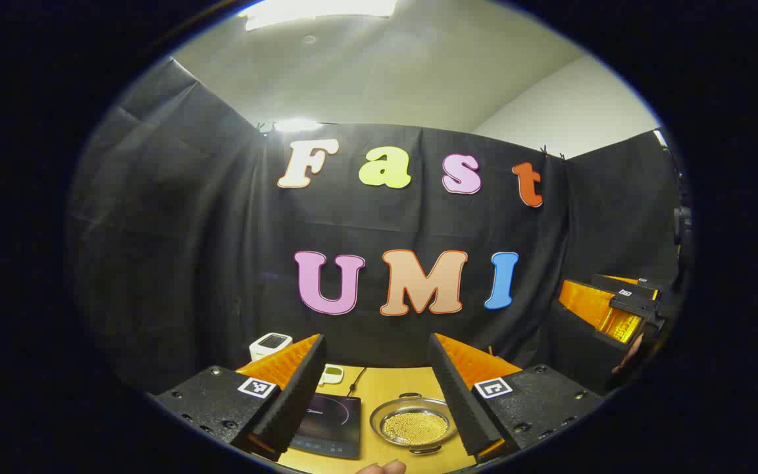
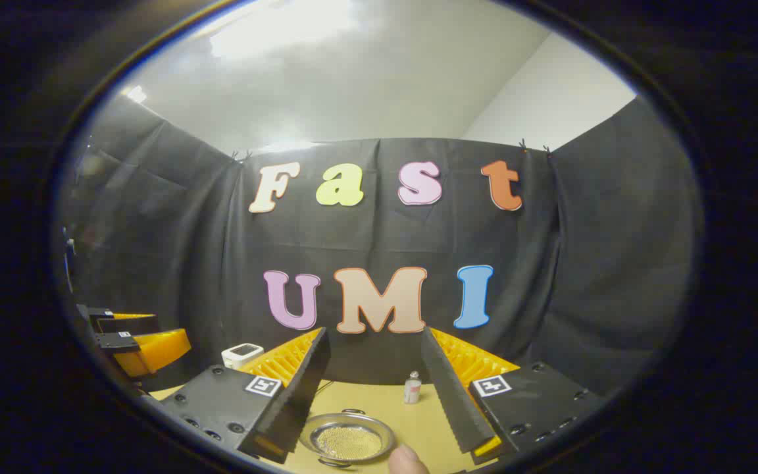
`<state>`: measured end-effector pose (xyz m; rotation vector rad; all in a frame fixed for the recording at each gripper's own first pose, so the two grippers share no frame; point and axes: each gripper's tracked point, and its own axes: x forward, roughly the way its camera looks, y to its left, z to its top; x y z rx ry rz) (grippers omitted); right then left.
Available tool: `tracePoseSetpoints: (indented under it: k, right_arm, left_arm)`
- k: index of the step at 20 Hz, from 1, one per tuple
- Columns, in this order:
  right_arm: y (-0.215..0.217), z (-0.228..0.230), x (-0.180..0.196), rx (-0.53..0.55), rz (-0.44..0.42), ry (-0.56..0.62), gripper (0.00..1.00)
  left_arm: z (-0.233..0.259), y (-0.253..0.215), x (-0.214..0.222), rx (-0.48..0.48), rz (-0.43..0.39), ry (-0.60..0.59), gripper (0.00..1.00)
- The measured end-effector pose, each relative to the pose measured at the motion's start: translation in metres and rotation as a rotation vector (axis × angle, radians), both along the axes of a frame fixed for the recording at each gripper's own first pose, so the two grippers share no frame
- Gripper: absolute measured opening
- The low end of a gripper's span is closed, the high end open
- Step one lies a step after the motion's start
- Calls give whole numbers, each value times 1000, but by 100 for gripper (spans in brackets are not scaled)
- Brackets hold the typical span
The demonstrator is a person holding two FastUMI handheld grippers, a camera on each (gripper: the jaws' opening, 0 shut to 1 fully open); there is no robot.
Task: First push the handle of the pot to place it horizontally, then grasp the pot with both hands and set it on the induction cooktop.
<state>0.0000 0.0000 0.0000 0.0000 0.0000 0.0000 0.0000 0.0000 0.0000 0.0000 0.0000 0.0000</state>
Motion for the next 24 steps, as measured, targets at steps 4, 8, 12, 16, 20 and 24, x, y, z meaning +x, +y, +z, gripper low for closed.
tracePoseSetpoints:
  k: [4, 8, 12, 16, 20, 24]
  right_arm:
    - [1, -8, 4, 14, 15, 21, 91]
    - [-4, -12, 6, 1, 14, 31, 91]
    - [-9, -12, 4, 13, 10, 39, 91]
    - [-13, -14, 0, 16, 9, 46, 91]
    - [-11, -18, 1, 20, 27, 62, 91]
    - [-9, -24, 1, 8, 52, 82, 82]
  left_arm:
    - [1, -2, 1, 10, 7, 2, 89]
    - [0, -7, 3, 27, 3, 6, 89]
    - [9, -12, 3, 42, -5, -12, 94]
    - [8, -18, 4, 51, -16, -12, 94]
    - [9, -19, 3, 49, -14, -11, 89]
    - [7, -16, 1, 47, 0, -9, 89]
